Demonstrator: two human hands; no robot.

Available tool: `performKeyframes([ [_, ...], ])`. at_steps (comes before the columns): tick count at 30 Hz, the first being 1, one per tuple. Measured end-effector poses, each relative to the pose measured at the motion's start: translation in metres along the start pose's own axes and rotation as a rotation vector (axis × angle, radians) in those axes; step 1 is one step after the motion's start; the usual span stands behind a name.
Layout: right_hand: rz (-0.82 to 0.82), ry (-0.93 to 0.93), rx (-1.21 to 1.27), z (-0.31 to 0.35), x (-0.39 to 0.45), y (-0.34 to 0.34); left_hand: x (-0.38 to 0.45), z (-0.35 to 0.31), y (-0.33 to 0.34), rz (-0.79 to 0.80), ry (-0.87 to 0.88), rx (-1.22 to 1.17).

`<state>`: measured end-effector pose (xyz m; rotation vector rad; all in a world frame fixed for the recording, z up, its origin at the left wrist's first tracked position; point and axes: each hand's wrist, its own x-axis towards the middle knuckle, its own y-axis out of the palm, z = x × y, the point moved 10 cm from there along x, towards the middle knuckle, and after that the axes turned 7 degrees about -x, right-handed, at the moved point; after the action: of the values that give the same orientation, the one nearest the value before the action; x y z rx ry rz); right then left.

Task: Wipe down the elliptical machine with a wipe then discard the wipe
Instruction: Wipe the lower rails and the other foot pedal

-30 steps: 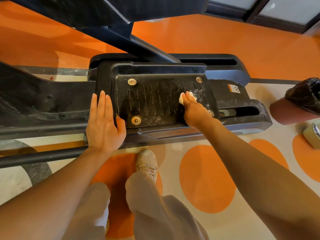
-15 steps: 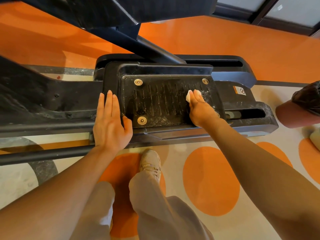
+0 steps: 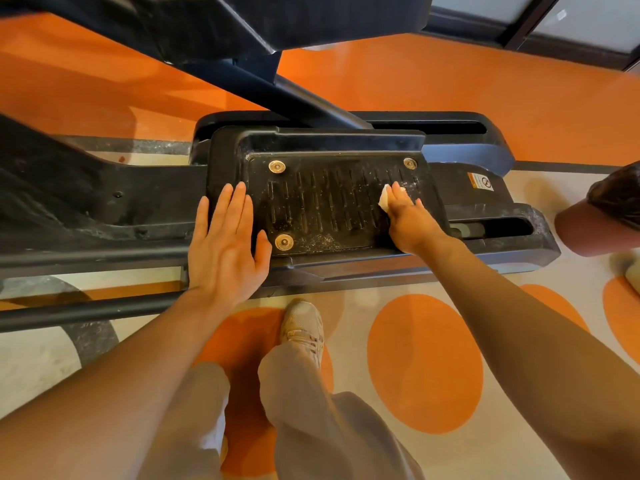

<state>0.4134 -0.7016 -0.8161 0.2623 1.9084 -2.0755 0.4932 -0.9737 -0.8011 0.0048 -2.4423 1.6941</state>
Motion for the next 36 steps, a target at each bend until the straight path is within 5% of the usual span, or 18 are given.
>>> performKeyframes([
  [9, 0.033, -0.076, -0.252, -0.005, 0.002, 0.011, 0.02, -0.036, 0.012, 0.155, 0.125, -0.028],
  [18, -0.072, -0.035, -0.322, 0.0, 0.019, 0.001, 0.068, -0.068, 0.085, 0.52, 0.075, -0.023],
  [28, 0.023, -0.188, -0.362, -0.011, -0.009, -0.004, 0.081, -0.069, 0.082, 0.358, 0.148, 0.045],
  [36, -0.051, 0.026, -0.346, -0.019, -0.001, -0.004, 0.089, -0.069, 0.079, 0.272, 0.263, 0.046],
])
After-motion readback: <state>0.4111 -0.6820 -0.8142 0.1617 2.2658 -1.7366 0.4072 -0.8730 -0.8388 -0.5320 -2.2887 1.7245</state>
